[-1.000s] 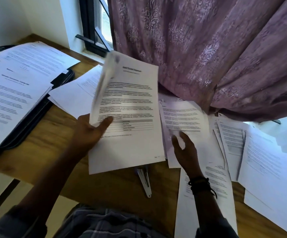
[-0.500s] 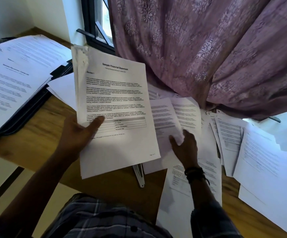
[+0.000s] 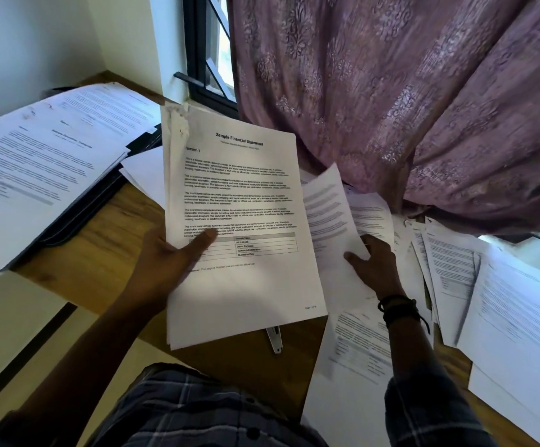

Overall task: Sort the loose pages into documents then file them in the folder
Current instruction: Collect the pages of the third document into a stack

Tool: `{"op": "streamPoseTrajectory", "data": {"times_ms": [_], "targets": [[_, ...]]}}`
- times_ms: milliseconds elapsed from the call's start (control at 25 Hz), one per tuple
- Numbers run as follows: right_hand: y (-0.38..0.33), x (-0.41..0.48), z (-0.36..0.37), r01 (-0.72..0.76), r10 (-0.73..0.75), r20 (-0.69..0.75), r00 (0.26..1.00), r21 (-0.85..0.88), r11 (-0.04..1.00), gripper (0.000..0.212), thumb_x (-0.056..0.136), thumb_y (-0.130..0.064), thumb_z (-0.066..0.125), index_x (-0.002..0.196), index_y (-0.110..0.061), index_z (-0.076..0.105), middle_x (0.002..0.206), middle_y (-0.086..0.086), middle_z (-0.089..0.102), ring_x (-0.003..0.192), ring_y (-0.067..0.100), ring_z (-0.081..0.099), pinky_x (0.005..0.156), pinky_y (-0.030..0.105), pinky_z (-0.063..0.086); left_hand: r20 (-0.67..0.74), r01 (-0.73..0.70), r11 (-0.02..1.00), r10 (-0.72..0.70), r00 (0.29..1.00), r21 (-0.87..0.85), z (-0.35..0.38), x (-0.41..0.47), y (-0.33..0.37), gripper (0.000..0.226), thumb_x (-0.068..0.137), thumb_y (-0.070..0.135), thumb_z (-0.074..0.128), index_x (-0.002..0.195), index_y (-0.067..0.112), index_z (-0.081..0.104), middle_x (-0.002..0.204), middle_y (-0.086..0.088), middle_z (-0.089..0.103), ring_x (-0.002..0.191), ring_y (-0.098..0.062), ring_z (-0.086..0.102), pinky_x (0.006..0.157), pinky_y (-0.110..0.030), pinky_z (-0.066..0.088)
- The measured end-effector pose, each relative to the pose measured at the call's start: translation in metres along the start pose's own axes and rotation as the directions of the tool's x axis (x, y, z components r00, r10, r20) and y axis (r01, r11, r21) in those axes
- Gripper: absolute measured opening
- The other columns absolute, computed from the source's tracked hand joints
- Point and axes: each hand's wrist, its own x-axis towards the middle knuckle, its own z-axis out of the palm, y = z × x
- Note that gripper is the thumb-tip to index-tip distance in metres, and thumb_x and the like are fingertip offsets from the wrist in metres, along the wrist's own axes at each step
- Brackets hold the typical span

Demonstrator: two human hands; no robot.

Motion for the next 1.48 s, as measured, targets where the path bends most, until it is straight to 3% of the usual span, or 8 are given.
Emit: {"op": "streamPoseTrajectory", "data": {"times_ms": [160, 320, 600, 720, 920, 1120, 1240, 1480], "targets": [[-0.022, -0.023, -0.023, 0.142, -0.134, -0.166, 0.977, 0.034, 0.989, 0.030, 0.086, -0.012, 0.070, 0.116, -0.010, 0.066, 0.111, 0.009, 0.071, 0.101, 0.026, 0.066, 0.092, 0.044, 0.052, -0.027, 0.059, 0.997, -0.060, 0.998, -0.059, 0.004, 0.000, 0.002, 0.026, 0.088, 0.014, 0.069, 0.115, 0.012, 0.068, 0.097, 0.006, 0.077, 0.083, -0.015, 0.075, 0.060, -0.022, 0.057], [-0.047, -0.050, -0.048, 0.193, -0.151, -0.244, 0.958, 0.157, 0.969, 0.028, 0.086, -0.011, 0.072, 0.113, -0.014, 0.067, 0.103, 0.002, 0.070, 0.090, 0.016, 0.065, 0.077, 0.027, 0.051, -0.019, 0.093, 0.991, -0.095, 0.995, -0.097, 0.011, 0.004, 0.002, 0.026, 0.087, 0.014, 0.070, 0.114, 0.015, 0.069, 0.099, 0.006, 0.077, 0.086, -0.016, 0.075, 0.063, -0.024, 0.059], [-0.059, -0.090, -0.071, 0.048, -0.043, -0.024, 0.999, 0.640, 0.767, 0.036, 0.083, -0.010, 0.072, 0.115, -0.026, 0.064, 0.111, -0.005, 0.073, 0.101, 0.016, 0.070, 0.082, 0.032, 0.058, 0.119, 0.193, 0.970, -0.177, 0.977, -0.146, 0.029, 0.007, 0.005, 0.027, 0.087, 0.015, 0.069, 0.114, 0.015, 0.069, 0.101, 0.003, 0.077, 0.087, -0.018, 0.074, 0.063, -0.026, 0.059], [-0.055, -0.108, -0.070, -0.009, -0.090, 0.099, 0.991, 0.722, 0.692, 0.037, 0.083, -0.009, 0.067, 0.118, -0.020, 0.064, 0.112, 0.003, 0.073, 0.101, 0.023, 0.071, 0.079, 0.033, 0.059, 0.196, 0.233, 0.960, -0.202, 0.960, -0.152, 0.046, 0.003, 0.006, 0.036, 0.086, 0.016, 0.069, 0.122, 0.013, 0.065, 0.109, -0.004, 0.075, 0.096, -0.026, 0.073, 0.077, -0.042, 0.061], [-0.021, -0.123, -0.081, -0.281, 0.159, 0.248, 0.956, 0.605, 0.745, 0.065, 0.078, -0.077, 0.045, 0.121, -0.033, 0.064, 0.112, -0.003, 0.072, 0.107, 0.022, 0.067, 0.097, 0.044, 0.050, 0.283, 0.095, 0.995, -0.082, 0.956, -0.032, 0.081, -0.017, 0.004, 0.026, 0.084, 0.026, 0.068, 0.108, 0.033, 0.069, 0.106, 0.008, 0.075, 0.099, -0.018, 0.072, 0.087, -0.043, 0.058], [0.003, -0.151, -0.101, 0.118, -0.080, -0.112, 0.991, 0.398, 0.910, 0.038, 0.087, -0.018, 0.071, 0.124, -0.020, 0.061, 0.116, -0.011, 0.069, 0.103, 0.003, 0.066, 0.080, 0.018, 0.056, 0.353, -0.111, 0.991, 0.081, 0.932, 0.068, 0.134, -0.037, 0.009, 0.021, 0.086, 0.027, 0.069, 0.102, 0.040, 0.064, 0.095, 0.024, 0.072, 0.093, -0.001, 0.070, 0.078, -0.024, 0.059], [0.033, -0.162, -0.101, 0.108, 0.000, -0.232, 0.973, 0.455, 0.884, 0.039, 0.088, -0.012, 0.070, 0.123, -0.023, 0.058, 0.118, -0.007, 0.068, 0.109, 0.009, 0.065, 0.087, 0.027, 0.056, 0.382, -0.196, 0.979, 0.161, 0.910, 0.055, 0.168, -0.043, -0.001, 0.027, 0.089, 0.011, 0.068, 0.111, 0.026, 0.062, 0.103, 0.022, 0.068, 0.098, 0.003, 0.068, 0.079, -0.015, 0.055], [0.086, -0.177, -0.091, 0.087, 0.072, -0.296, 0.953, 0.491, 0.867, 0.050, 0.090, -0.016, 0.069, 0.133, -0.017, 0.043, 0.127, -0.003, 0.057, 0.121, 0.009, 0.055, 0.097, 0.033, 0.052, 0.444, -0.097, 0.995, 0.075, 0.893, 0.029, 0.205, -0.059, -0.037, 0.034, 0.088, 0.019, 0.070, 0.122, 0.017, 0.061, 0.114, 0.007, 0.072, 0.108, -0.015, 0.068, 0.090, -0.038, 0.057]]}}
